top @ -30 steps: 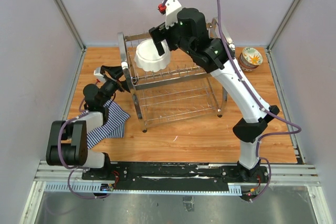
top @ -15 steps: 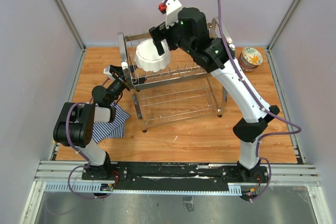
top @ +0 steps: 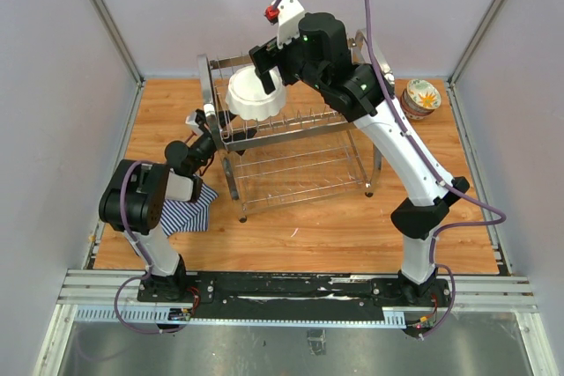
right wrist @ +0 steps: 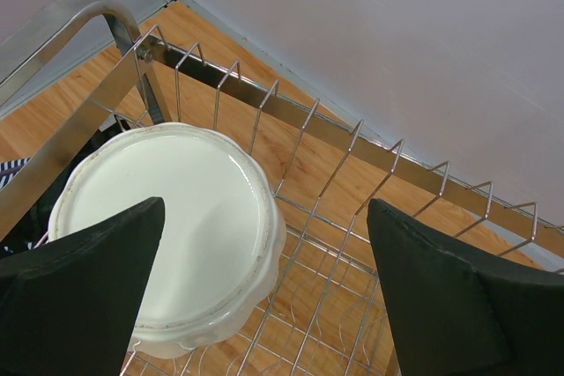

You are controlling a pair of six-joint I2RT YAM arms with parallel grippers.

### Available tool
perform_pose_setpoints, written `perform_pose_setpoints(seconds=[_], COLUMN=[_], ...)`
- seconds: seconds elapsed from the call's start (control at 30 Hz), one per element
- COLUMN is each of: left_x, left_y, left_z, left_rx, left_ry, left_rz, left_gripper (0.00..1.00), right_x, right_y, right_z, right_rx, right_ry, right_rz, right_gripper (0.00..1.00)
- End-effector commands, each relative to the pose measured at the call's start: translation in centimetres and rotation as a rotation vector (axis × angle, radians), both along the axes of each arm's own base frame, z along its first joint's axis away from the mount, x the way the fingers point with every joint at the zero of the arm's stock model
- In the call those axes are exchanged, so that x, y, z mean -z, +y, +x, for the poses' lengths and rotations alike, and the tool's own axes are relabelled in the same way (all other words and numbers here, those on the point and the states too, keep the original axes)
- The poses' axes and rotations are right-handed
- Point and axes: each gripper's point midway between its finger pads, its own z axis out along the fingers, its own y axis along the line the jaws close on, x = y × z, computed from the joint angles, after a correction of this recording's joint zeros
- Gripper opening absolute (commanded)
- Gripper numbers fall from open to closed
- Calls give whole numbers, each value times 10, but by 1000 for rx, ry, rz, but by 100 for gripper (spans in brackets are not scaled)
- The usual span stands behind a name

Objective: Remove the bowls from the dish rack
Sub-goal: Adjust the bowl in the dish rack.

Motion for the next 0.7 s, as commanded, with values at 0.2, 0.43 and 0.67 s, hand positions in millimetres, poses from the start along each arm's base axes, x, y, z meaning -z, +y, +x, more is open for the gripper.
perform_pose_setpoints(seconds=[0.2, 0.43, 0.67], left_x=[-75, -83, -93], left_y=[-5, -9, -12], left_z=[-27, -25, -30], left_rx=[36, 64, 88], left_ry=[-363, -390, -417], left_rz=[-78, -81, -86], left_gripper=[99, 99, 99], right_x=[-15, -11, -7], right_y=[-2, 0, -1], right_z=[-3, -1, 2], right_rx=[-26, -33, -26], right_ry=[-29, -26, -26], right_rz=[35, 26, 9], right_gripper=[99, 99, 99])
